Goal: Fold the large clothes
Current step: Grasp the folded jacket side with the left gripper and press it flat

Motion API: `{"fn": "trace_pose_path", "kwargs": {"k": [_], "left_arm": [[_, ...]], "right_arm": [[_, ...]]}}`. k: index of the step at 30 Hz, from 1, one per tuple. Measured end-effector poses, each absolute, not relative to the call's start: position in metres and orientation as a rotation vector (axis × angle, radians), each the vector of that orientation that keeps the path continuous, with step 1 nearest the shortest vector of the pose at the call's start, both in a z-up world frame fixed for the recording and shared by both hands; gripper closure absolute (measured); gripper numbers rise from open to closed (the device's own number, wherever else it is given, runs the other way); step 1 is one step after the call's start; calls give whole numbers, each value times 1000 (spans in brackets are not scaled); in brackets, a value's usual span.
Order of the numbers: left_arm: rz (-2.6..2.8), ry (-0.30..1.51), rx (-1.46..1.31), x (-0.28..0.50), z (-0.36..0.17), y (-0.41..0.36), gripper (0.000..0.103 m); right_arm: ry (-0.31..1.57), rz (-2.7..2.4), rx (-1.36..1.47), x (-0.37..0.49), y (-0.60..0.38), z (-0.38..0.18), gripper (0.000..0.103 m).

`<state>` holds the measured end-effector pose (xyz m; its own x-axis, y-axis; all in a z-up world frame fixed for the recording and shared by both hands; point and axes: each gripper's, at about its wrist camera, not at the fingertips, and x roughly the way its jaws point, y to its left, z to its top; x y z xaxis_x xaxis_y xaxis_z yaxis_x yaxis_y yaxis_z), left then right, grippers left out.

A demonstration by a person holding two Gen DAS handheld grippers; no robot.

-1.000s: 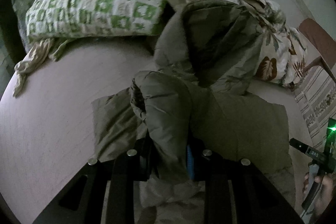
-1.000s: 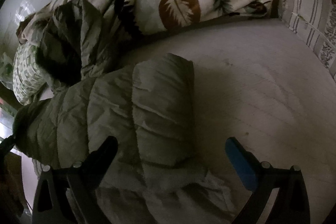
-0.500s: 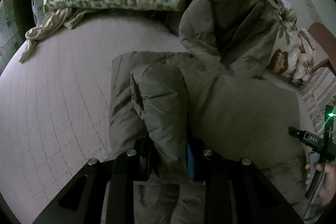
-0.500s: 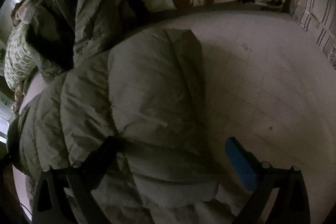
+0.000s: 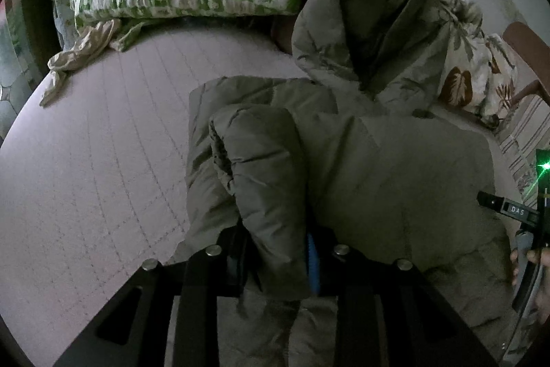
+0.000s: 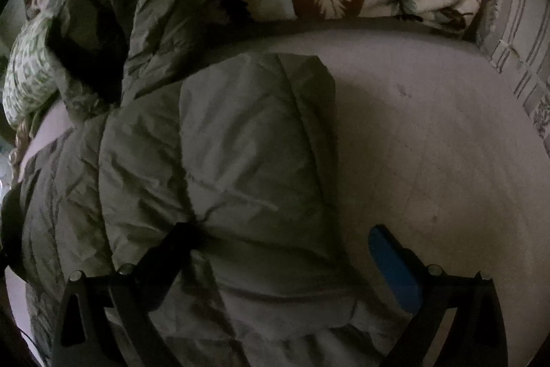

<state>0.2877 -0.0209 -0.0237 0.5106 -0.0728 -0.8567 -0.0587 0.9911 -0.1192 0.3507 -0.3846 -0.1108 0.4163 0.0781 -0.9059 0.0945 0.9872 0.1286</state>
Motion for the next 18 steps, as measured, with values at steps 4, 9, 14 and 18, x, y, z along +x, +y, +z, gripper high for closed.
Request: {"fn": "trace_pose_path", "kwargs": {"k": [4, 9, 14, 18], "left_arm": [[-10, 1061, -156, 293, -35, -18, 69], [2, 1068, -203, 294, -31, -12, 46], [22, 1072, -256, 290, -23, -3, 37], [45, 1030, -255, 284, -3, 1, 35]], "right_arm": [[1184, -4, 253, 355, -389, -130, 0], [1195, 5, 283, 358, -394, -132, 0], [1186, -2, 223, 361, -385, -114, 0], [1158, 23, 170, 365, -374, -89, 0]]}}
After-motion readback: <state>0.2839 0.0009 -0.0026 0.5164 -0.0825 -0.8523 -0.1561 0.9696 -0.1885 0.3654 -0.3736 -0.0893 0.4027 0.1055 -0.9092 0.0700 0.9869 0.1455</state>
